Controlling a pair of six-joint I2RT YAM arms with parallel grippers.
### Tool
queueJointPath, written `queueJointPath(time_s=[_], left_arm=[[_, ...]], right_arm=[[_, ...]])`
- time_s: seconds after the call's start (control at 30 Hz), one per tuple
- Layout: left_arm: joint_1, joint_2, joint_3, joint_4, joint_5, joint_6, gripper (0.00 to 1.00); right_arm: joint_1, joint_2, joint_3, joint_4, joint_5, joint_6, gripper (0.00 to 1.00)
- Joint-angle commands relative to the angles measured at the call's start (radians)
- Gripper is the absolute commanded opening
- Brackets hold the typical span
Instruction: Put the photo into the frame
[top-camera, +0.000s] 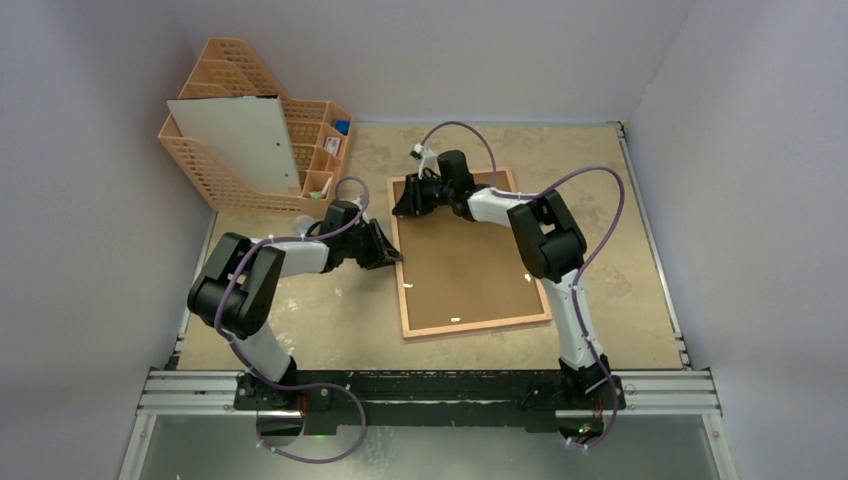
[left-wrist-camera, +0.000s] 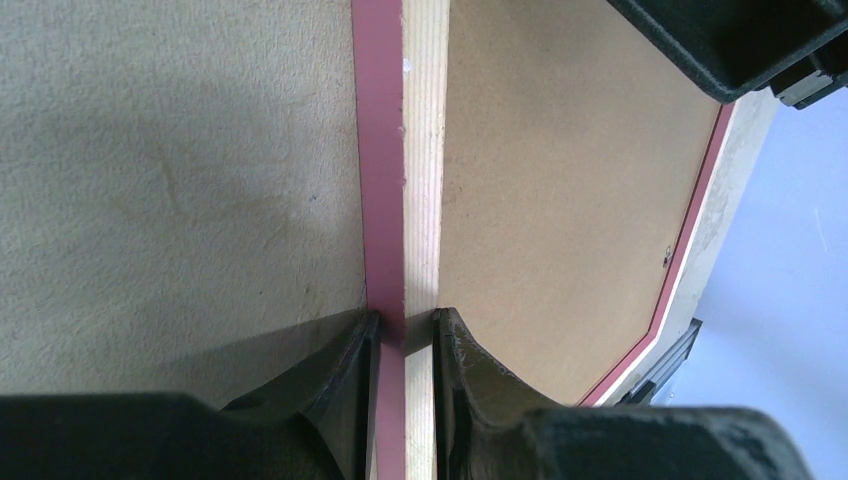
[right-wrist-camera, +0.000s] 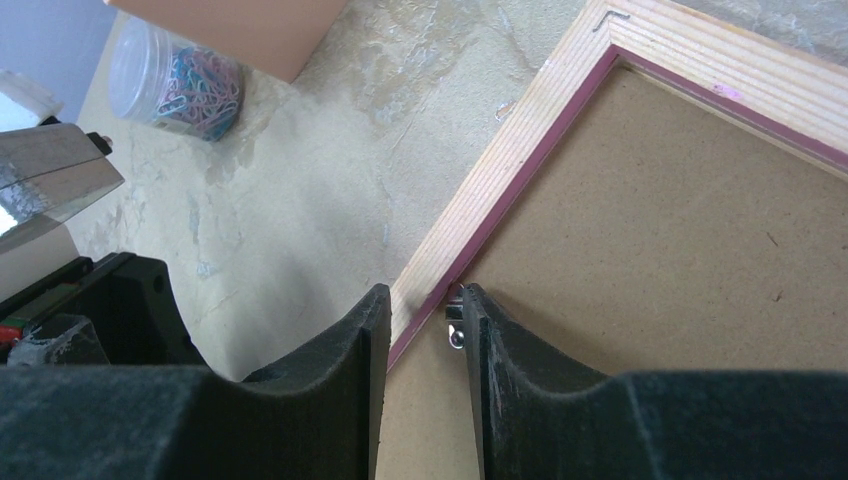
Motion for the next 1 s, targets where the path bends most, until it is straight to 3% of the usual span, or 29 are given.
queueJointPath(time_s=[0.0, 0.97], left_arm=[[0.002, 0.074, 0.001, -0.067, -0.141, 0.038, 0.08], [0.021, 0.11, 0.04, -0.128, -0.203, 0.057, 0.04]], right_arm=[[0.018, 0.096, -0.014, -0.214, -0.051, -0.073, 0.37], [0.057, 0.107, -0.075, -0.325, -0.181, -0.253, 0.37]])
